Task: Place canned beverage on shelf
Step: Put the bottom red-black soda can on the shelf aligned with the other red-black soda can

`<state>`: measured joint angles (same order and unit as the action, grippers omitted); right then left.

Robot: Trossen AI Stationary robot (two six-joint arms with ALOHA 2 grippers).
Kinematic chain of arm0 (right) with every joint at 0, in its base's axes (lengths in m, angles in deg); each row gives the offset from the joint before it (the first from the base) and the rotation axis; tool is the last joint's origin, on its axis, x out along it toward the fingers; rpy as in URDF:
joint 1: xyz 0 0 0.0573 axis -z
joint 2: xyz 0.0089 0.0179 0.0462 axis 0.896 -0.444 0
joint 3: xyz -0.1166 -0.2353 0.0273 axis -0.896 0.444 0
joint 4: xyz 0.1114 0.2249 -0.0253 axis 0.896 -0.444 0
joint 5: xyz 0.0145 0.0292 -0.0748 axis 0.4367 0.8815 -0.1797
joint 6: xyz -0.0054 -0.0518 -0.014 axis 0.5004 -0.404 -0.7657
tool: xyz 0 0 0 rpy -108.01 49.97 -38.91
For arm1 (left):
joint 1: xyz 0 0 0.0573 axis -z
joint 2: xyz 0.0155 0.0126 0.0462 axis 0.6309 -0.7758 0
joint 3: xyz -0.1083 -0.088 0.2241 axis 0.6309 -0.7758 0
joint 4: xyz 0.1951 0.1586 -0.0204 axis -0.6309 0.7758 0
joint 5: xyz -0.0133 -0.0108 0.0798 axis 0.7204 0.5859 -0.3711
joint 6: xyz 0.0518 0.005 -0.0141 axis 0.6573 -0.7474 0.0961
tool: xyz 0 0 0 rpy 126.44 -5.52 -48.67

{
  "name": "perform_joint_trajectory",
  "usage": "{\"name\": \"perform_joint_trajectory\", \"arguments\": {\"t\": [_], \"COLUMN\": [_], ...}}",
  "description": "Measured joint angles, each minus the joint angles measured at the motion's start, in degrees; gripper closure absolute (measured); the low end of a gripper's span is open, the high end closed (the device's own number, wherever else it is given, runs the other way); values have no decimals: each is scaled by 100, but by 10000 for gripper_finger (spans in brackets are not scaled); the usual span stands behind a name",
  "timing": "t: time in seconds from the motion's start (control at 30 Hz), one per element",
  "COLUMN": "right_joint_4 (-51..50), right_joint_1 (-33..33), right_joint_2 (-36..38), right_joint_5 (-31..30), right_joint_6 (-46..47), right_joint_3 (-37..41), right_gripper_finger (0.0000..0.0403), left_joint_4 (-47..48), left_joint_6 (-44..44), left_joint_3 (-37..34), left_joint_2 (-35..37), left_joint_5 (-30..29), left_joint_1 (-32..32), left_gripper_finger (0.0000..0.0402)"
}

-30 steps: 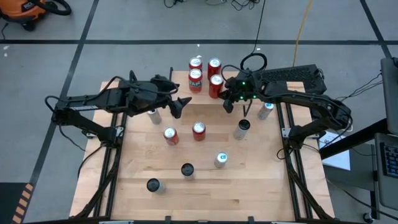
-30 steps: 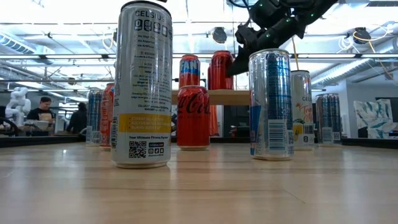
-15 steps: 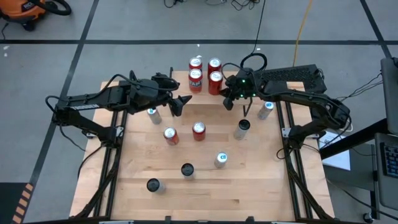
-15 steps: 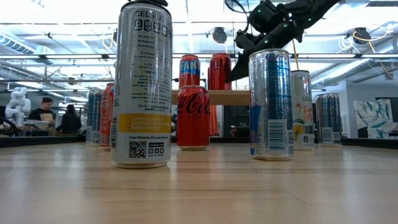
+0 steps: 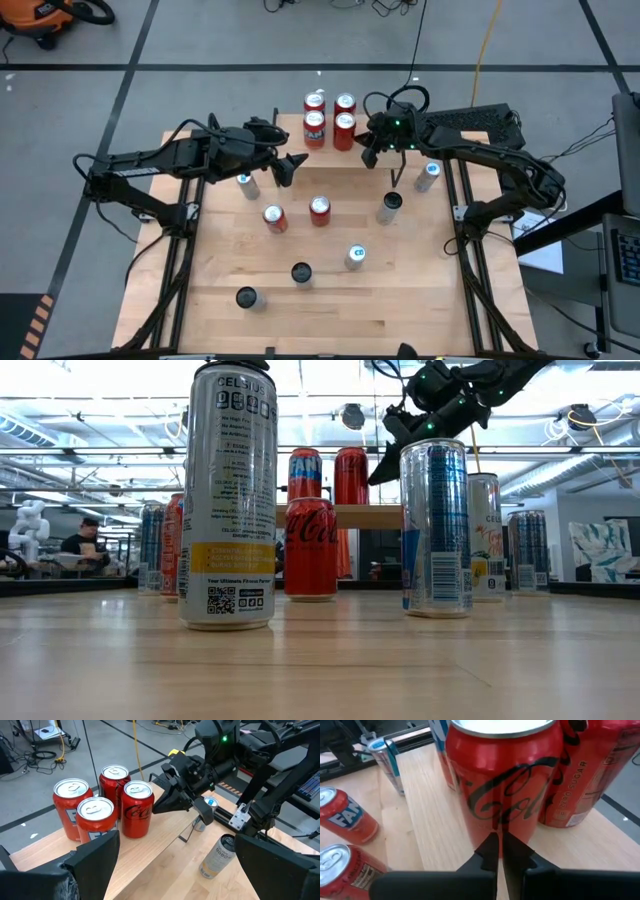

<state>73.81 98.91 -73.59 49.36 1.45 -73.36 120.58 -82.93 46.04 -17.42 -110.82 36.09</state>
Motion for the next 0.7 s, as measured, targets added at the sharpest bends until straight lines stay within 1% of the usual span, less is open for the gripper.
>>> {"name": "perform_joint_trajectory", "arguments": {"t": [0.27,0.33,0.43,0.7], "right_joint_4": [-2,-2,-4,-78], "right_joint_1": [-9,-10,-9,-171], "right_joint_2": [0,0,0,0], "right_joint_5": [3,39,296,314], "right_joint_6": [115,142,175,478], "right_joint_3": [0,0,-2,-1], "right_gripper_finger": [403,403,403,403], "left_joint_4": [1,1,1,0], "left_joint_6": [107,105,99,-84], "left_joint_3": [0,0,0,0], "left_joint_2": [0,0,0,0], "left_joint_5": [0,1,0,104], "left_joint_1": [0,0,0,4], "left_gripper_finger": [7,7,7,7]}}
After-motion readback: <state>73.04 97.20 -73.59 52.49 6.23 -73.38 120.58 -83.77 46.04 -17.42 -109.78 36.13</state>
